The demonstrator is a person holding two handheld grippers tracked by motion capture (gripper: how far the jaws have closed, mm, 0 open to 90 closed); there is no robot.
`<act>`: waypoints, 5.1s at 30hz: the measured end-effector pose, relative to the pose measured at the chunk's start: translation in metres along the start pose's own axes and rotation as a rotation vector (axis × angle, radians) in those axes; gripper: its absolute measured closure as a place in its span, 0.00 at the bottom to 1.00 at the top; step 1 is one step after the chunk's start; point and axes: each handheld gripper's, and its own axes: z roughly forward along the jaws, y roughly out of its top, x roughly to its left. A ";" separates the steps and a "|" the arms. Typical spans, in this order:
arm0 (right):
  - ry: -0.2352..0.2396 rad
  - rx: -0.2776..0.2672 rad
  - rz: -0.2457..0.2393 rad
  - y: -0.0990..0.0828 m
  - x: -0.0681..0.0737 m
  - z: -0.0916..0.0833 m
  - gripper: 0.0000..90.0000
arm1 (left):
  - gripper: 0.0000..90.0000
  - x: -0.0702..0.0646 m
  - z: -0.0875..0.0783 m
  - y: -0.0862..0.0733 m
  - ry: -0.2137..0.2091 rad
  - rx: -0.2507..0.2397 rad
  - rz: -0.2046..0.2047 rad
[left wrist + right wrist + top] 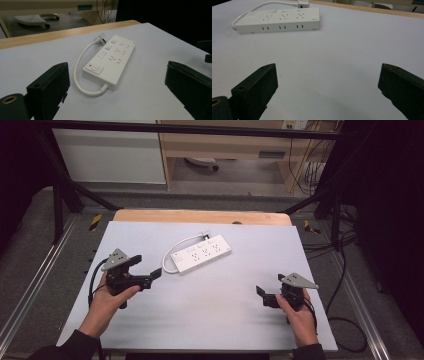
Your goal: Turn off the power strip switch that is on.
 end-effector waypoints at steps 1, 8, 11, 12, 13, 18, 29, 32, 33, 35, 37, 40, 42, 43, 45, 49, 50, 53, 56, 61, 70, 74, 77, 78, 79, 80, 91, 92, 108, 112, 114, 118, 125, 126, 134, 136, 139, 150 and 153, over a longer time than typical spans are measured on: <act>0.000 0.000 0.000 0.000 0.000 0.000 0.03 | 0.06 -0.001 0.003 0.001 -0.008 0.003 0.001; 0.001 0.001 -0.001 0.000 0.000 0.000 0.03 | 0.07 -0.003 0.016 0.010 -0.033 -0.004 0.007; 0.002 -0.001 0.005 0.000 0.000 -0.001 0.03 | 0.07 -0.003 0.020 0.014 -0.032 -0.009 0.008; 0.001 -0.003 0.004 0.000 0.000 -0.001 0.03 | 0.07 -0.003 0.022 0.015 -0.034 -0.009 0.008; 0.001 -0.003 0.004 0.000 0.000 -0.001 0.03 | 0.07 -0.004 0.023 0.016 -0.035 -0.009 0.008; 0.000 -0.004 0.000 0.000 0.000 -0.001 0.03 | 0.07 -0.004 0.029 0.020 -0.031 -0.004 0.012; -0.004 -0.004 -0.002 0.000 0.000 -0.001 0.03 | 0.09 0.001 0.047 0.022 -0.025 0.008 0.012; -0.008 -0.005 -0.003 0.000 0.000 -0.001 0.03 | 0.11 0.004 0.053 0.024 -0.021 0.012 0.008; -0.008 -0.005 -0.003 0.000 0.000 -0.001 0.03 | 0.11 0.005 0.055 0.026 -0.019 0.009 0.008; -0.009 -0.006 -0.005 0.001 0.000 -0.001 0.03 | 0.12 0.006 0.058 0.028 -0.020 0.011 0.006; -0.011 -0.006 -0.009 0.001 0.001 -0.001 0.03 | 0.13 0.006 0.061 0.031 -0.020 0.009 0.008; -0.011 -0.008 -0.009 0.001 0.001 -0.001 0.03 | 0.12 0.007 0.065 0.035 -0.015 0.009 0.023; -0.011 -0.007 -0.009 0.001 0.001 -0.001 0.03 | 0.12 0.007 0.068 0.037 -0.011 0.008 0.026; -0.010 -0.009 -0.009 0.001 0.001 -0.001 0.03 | 0.13 0.008 0.070 0.038 -0.008 0.008 0.029; -0.010 -0.008 -0.015 0.001 0.001 -0.001 0.04 | 0.13 0.008 0.073 0.038 -0.005 0.015 0.030; -0.007 -0.009 -0.012 0.001 0.002 -0.001 0.04 | 0.14 0.008 0.079 0.038 -0.001 0.018 0.025; -0.006 -0.009 -0.012 0.001 0.001 -0.001 0.04 | 0.14 0.008 0.080 0.038 -0.002 0.020 0.025; -0.004 -0.006 -0.014 0.000 0.001 -0.001 0.04 | 0.14 0.008 0.083 0.037 -0.001 0.030 0.028; -0.005 -0.005 -0.011 0.001 0.001 -0.001 0.04 | 0.15 0.008 0.087 0.037 0.002 0.035 0.025; -0.004 -0.005 -0.011 0.000 0.001 -0.001 0.04 | 0.17 0.010 0.091 0.038 0.010 0.039 0.026; -0.005 -0.001 -0.012 0.000 0.001 -0.001 0.04 | 0.32 0.013 0.096 0.037 0.016 0.053 0.027; -0.006 -0.001 -0.012 0.000 0.001 -0.001 0.04 | 0.40 0.013 0.097 0.036 0.019 0.057 0.032; -0.006 -0.001 -0.009 0.000 0.001 -0.001 0.04 | 0.48 0.014 0.098 0.035 0.015 0.061 0.021; -0.006 -0.001 -0.009 0.000 0.001 -0.001 0.04 | 0.50 0.015 0.098 0.035 0.014 0.062 0.021; -0.006 -0.001 -0.011 0.000 0.000 -0.001 0.04 | 0.53 0.015 0.099 0.035 0.014 0.064 0.024; -0.007 -0.001 -0.009 0.000 0.000 -0.001 0.04 | 0.59 0.016 0.099 0.034 0.011 0.065 0.026; -0.009 -0.004 -0.010 0.000 0.000 -0.001 0.04 | 0.80 0.018 0.103 0.032 0.003 0.070 0.026; -0.009 -0.004 -0.010 0.000 0.000 -0.001 0.04 | 0.80 0.018 0.104 0.032 0.003 0.071 0.026; -0.009 -0.005 -0.010 0.001 0.000 -0.002 0.04 | 0.98 0.023 0.113 0.028 -0.001 0.083 0.019; -0.008 -0.005 -0.011 0.001 0.000 -0.001 0.04 | 1.00 0.024 0.116 0.026 -0.001 0.090 0.020; -0.009 -0.006 -0.011 0.001 0.000 -0.002 0.04 | 1.00 0.024 0.118 0.025 0.000 0.096 0.024; -0.009 -0.008 -0.011 0.001 0.000 -0.002 0.04 | 1.00 0.024 0.122 0.024 0.004 0.105 0.025; -0.008 -0.009 -0.011 0.001 0.000 -0.002 0.04 | 1.00 0.023 0.129 0.021 0.005 0.130 0.031; -0.008 -0.009 -0.011 0.001 0.000 -0.002 0.04 | 1.00 0.023 0.131 0.021 0.005 0.135 0.031; -0.008 -0.011 -0.008 0.001 0.000 -0.002 0.04 | 1.00 0.025 0.139 0.018 0.009 0.155 0.024; -0.008 -0.011 -0.007 0.001 0.000 -0.002 0.04 | 1.00 0.026 0.141 0.017 0.013 0.156 0.019; -0.007 -0.011 -0.007 0.001 0.000 -0.002 0.04 | 1.00 0.028 0.143 0.015 0.018 0.163 0.014; -0.005 -0.013 -0.004 0.001 -0.001 -0.002 0.04 | 1.00 0.033 0.149 0.011 0.032 0.177 0.007; -0.003 -0.013 -0.001 0.001 -0.001 -0.002 0.03 | 1.00 0.034 0.150 0.010 0.035 0.180 0.006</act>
